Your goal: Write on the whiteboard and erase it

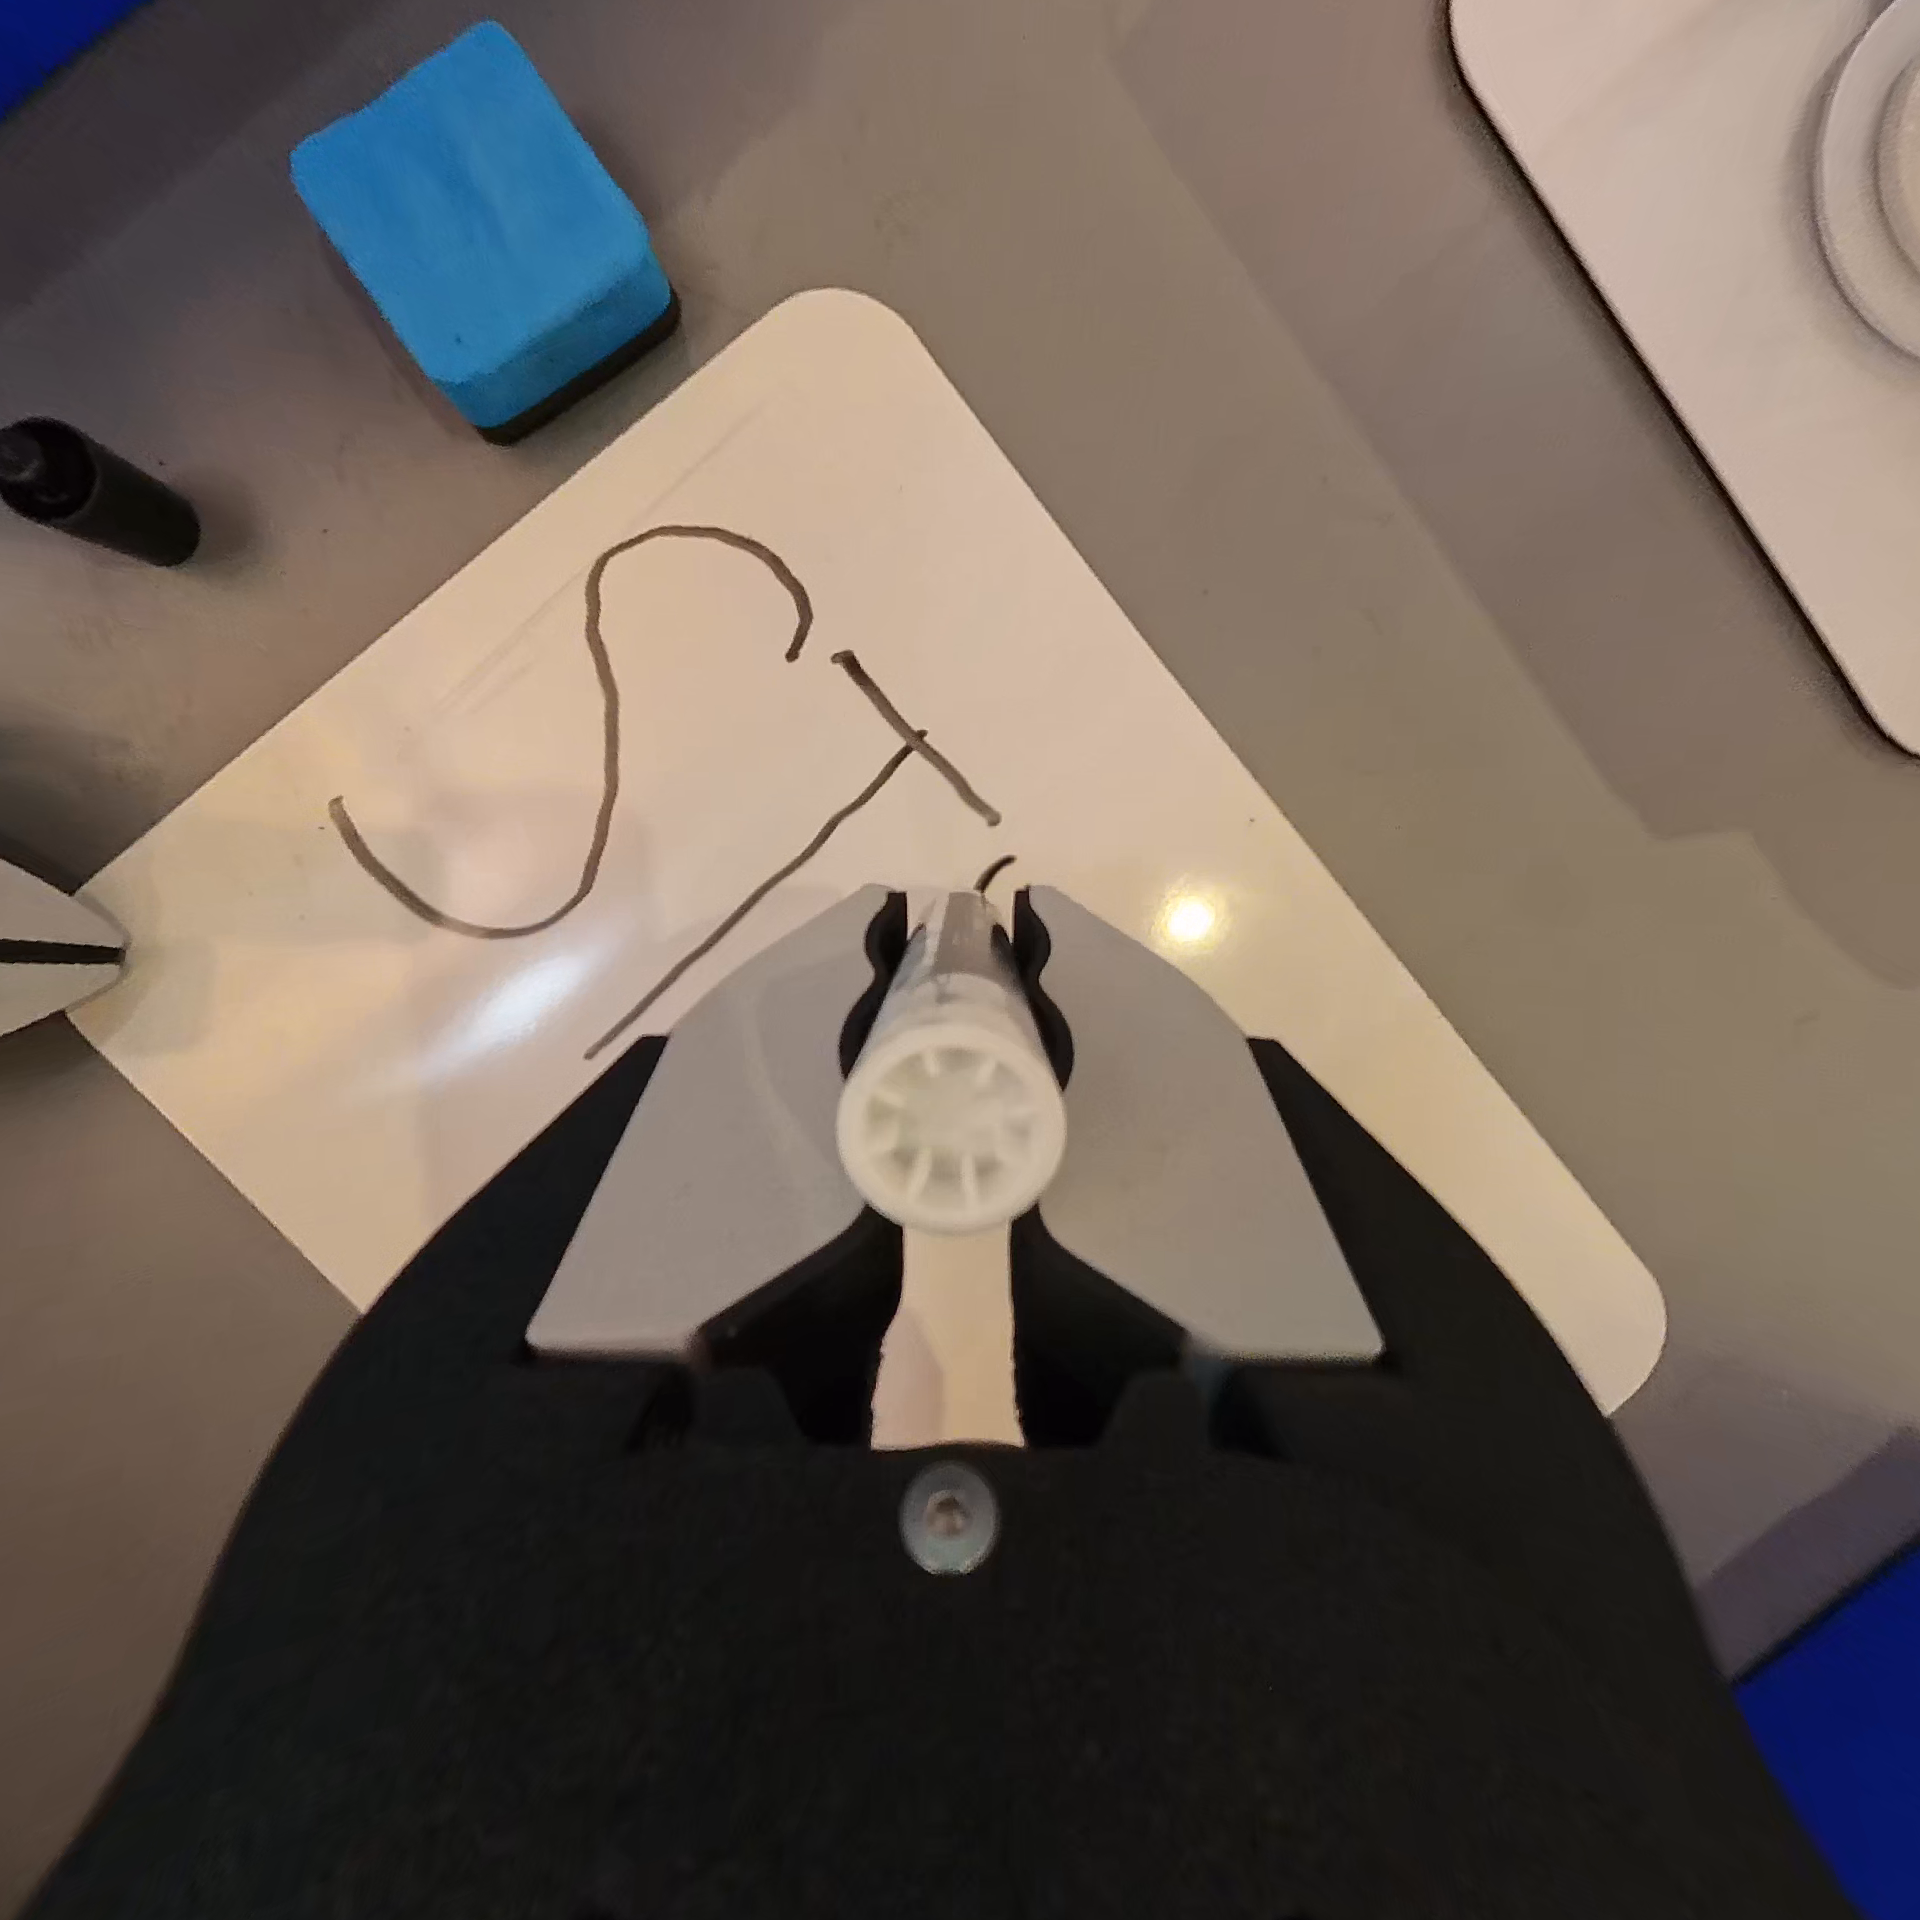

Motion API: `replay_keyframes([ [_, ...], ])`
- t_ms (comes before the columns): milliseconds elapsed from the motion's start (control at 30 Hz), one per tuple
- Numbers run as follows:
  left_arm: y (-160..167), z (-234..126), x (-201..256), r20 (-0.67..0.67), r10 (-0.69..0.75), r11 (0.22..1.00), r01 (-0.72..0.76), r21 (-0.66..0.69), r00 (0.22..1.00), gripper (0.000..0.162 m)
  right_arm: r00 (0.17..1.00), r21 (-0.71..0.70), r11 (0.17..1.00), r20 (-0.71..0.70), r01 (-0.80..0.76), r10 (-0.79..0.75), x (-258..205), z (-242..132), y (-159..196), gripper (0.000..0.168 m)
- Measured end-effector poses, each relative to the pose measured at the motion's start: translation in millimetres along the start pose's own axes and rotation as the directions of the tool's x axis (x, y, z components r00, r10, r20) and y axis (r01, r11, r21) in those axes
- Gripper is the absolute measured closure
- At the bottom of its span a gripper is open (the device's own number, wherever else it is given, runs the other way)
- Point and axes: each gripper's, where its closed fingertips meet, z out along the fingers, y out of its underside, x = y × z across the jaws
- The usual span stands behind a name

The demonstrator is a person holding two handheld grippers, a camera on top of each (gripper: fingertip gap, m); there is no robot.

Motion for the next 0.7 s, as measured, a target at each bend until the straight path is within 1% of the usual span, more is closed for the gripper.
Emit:
replay_keyframes([
  [267, 0, 0, 0, 0.002, 0.002, 1.000, -0.002, 0.000, 1.000, 0.162, 1.000, 0.020, 1.000, 0.002, -0.022, 0.022, -13, -10, 15, 0.148],
  [700, 0, 0, 0, 0.010, 0.007, 1.000, -0.007, 0.001, 1.000, 0.162, 1.000, 0.037, 0.999, 0.013, -0.025, 0.024, -50, -28, 43, 0.148],
])
